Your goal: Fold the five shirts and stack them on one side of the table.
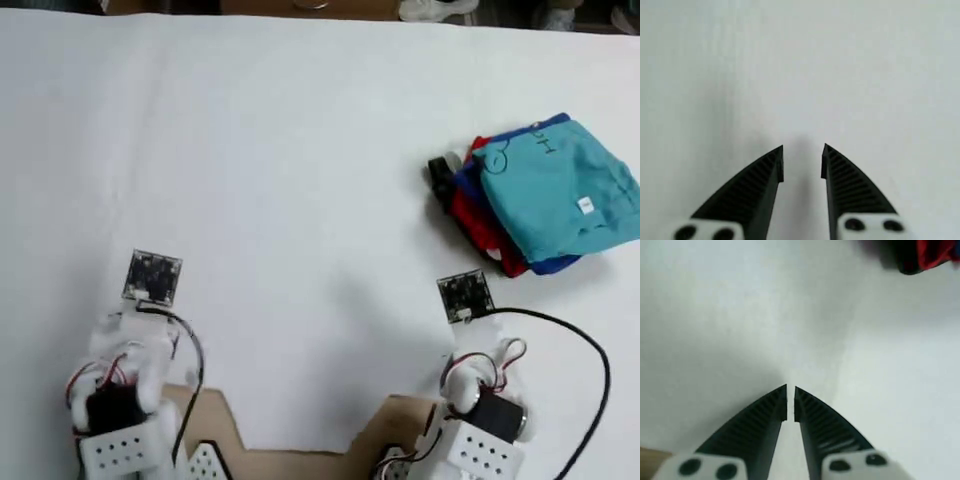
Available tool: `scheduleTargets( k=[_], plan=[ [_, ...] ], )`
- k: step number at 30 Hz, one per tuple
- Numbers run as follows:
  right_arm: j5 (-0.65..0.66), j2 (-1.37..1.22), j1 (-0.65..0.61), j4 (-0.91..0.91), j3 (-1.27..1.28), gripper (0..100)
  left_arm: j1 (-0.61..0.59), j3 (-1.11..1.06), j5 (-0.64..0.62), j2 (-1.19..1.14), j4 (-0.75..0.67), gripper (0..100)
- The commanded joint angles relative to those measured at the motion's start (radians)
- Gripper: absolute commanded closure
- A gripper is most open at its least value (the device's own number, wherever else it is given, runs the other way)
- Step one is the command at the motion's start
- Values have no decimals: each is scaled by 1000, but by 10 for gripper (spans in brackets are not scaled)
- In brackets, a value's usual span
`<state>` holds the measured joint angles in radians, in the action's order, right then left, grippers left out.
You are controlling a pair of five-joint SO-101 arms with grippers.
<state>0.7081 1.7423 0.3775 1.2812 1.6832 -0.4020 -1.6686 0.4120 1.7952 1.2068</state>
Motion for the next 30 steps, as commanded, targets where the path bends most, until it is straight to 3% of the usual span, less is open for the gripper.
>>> scheduleTargets(
  k=[1,11,19,30],
  plan=[
    [6,24,13,-7,11,977,-11,-25,8,20,40,867],
    [5,28,10,-5,11,976,-6,-25,-5,21,77,867],
    [5,30,7,-5,11,976,-11,-25,-348,21,77,866],
    [5,30,7,-5,11,976,-11,-25,-345,21,77,867]
  ],
)
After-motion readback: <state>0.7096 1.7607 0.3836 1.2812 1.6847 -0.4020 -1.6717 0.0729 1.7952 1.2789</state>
